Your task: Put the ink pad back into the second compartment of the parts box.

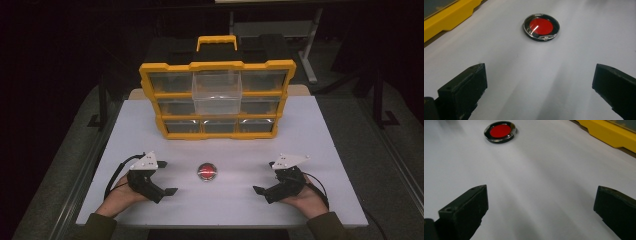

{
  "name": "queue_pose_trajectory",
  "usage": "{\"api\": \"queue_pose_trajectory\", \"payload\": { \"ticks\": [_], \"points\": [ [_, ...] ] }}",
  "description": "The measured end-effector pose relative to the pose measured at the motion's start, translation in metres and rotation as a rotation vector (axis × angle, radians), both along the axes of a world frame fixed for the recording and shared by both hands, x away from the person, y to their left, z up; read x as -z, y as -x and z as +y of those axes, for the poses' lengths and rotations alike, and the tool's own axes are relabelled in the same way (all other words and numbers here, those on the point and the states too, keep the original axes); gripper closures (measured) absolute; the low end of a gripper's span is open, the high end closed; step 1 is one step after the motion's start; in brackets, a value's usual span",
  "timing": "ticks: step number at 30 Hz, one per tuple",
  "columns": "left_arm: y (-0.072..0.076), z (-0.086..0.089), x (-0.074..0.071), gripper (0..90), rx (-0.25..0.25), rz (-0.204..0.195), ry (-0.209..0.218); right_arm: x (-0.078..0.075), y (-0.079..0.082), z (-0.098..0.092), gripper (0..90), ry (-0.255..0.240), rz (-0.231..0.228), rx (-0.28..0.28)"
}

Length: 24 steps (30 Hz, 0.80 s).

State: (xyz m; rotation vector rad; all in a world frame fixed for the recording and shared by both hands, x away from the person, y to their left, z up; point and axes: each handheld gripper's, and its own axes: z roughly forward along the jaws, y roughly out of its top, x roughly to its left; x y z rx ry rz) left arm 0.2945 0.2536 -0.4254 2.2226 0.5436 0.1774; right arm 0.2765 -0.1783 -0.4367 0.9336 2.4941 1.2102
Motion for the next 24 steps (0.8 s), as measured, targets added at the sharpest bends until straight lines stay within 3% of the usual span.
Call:
{"api": "queue_pose_trajectory", "payload": {
  "ticks": [24],
  "points": [
    [-0.0078, -0.0073, -0.0064, 0.0, 0.0, 0.024, 0.029, -0.0016, 0.0032, 0.0029, 0.0, -0.007, -0.003, -0.031]
  ]
}}
